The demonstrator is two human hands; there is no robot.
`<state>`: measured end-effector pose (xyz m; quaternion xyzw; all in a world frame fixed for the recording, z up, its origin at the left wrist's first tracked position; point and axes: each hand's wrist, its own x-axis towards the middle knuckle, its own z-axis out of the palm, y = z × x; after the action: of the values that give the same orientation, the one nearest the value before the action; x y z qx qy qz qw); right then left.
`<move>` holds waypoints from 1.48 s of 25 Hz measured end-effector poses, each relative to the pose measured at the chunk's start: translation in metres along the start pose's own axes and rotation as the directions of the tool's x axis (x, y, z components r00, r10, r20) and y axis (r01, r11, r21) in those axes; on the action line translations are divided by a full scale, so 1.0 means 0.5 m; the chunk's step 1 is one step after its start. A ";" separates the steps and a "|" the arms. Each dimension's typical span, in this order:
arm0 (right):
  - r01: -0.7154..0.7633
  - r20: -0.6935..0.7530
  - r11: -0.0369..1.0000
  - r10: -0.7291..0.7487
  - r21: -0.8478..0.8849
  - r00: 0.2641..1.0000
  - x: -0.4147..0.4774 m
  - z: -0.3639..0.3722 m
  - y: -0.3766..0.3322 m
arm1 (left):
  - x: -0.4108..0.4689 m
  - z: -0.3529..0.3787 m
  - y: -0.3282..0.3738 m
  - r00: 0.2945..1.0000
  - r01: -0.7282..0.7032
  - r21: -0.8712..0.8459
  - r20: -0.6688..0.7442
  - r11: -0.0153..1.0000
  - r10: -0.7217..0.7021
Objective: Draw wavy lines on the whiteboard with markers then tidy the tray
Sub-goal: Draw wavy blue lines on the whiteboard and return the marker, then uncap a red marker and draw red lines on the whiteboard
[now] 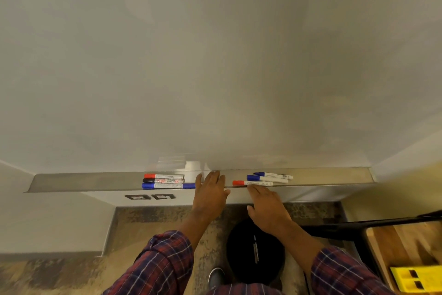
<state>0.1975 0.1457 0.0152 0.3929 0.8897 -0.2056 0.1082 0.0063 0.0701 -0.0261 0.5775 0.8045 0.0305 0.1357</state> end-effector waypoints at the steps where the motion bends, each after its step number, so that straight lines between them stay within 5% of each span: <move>1: -0.008 -0.019 1.000 0.008 0.000 1.000 0.003 -0.004 0.005 | 0.000 0.000 0.002 1.000 0.004 0.008 0.009 1.000 -0.004; 18: 0.118 -0.016 0.936 -0.131 -0.333 0.991 0.091 -0.010 0.027 | -0.018 -0.023 0.028 0.983 0.009 0.129 0.182 0.992 -0.032; 37: 0.166 -0.092 0.949 -0.197 -0.269 0.976 0.102 -0.028 0.022 | -0.003 -0.060 0.021 0.973 -0.011 0.129 0.230 0.992 -0.019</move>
<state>0.1715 0.1920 0.0064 0.3032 0.9462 -0.0728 0.0865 0.0087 0.0754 0.0050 0.5832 0.7846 -0.0891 0.1907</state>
